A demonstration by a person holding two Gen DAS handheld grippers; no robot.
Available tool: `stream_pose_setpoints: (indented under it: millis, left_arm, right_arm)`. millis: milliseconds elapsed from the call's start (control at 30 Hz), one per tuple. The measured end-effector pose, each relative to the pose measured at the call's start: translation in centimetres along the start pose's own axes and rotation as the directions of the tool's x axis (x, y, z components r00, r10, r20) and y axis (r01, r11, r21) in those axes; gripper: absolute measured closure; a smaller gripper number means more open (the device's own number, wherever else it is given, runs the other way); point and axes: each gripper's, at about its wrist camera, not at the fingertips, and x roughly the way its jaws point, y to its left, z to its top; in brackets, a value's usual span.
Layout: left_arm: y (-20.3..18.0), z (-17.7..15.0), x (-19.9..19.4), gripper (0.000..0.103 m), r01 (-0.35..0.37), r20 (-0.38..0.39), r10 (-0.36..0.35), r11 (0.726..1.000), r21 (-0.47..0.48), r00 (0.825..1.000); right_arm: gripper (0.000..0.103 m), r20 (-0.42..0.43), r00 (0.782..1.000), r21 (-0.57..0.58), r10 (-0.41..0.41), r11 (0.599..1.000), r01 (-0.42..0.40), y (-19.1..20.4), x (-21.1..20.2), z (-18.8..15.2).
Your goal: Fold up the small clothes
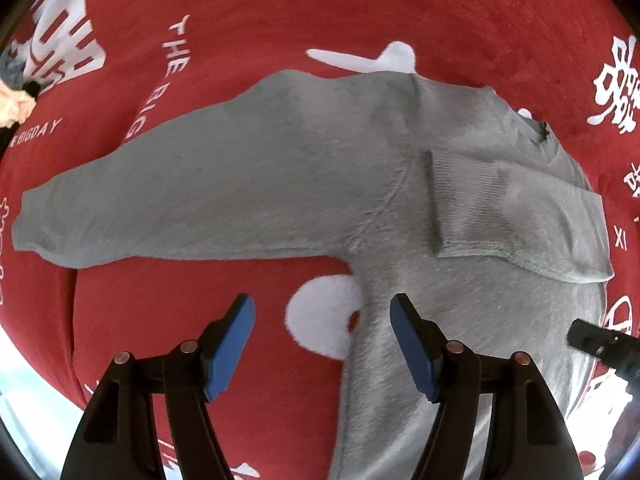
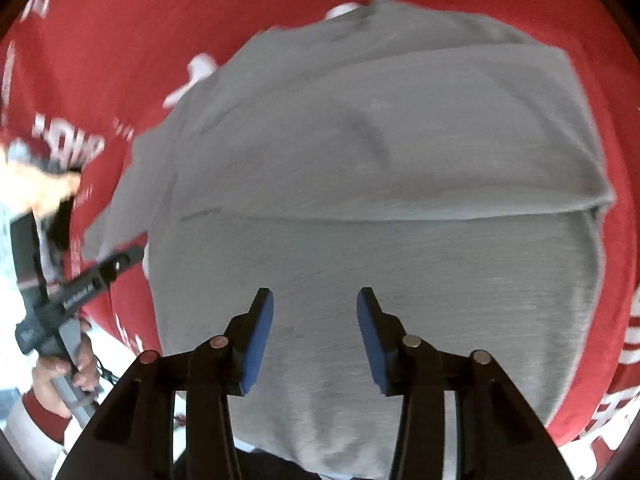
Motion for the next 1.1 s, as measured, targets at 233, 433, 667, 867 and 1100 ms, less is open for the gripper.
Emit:
stream_pose_setpoints:
  millis: [233, 433, 667, 867, 1100]
  left_arm:
    - [3.6, -1.0, -0.2, 0.032, 0.010, 0.005, -0.010, 0.998, -0.059, 1.000]
    - [8.5, -2.0, -0.4, 0.032, 0.056, 0.025, -0.053, 0.987, -0.154, 0.998]
    - [17.5, -2.6, -0.3, 0.032, 0.116, 0.095, -0.087, 0.922, -0.369, 0.992]
    - [24.1, -3.2, 1.3, 0.032, 0.317, 0.223, -0.231, 0.787, -0.530, 0.947]
    - [26.5, -1.2, 2.8, 0.032, 0.411, 0.299, -0.286, 0.719, -0.561, 0.910]
  right_arm:
    - [0.056, -0.128, 0.990, -0.234, -0.057, 0.972, 0.026, 5.6, 2.9, -0.5]
    - [0.056, -0.167, 0.978, -0.332, -0.123, 0.941, 0.062, 9.3, 5.4, -1.7]
    - [0.050, -0.176, 0.968, -0.382, -0.178, 0.919, 0.100, 10.9, 6.6, -2.7]
    - [0.050, -0.181, 0.962, -0.404, -0.203, 0.908, 0.115, 11.8, 7.2, -2.9]
    - [0.046, -0.178, 0.960, -0.417, -0.217, 0.900, 0.126, 12.7, 7.8, -3.1]
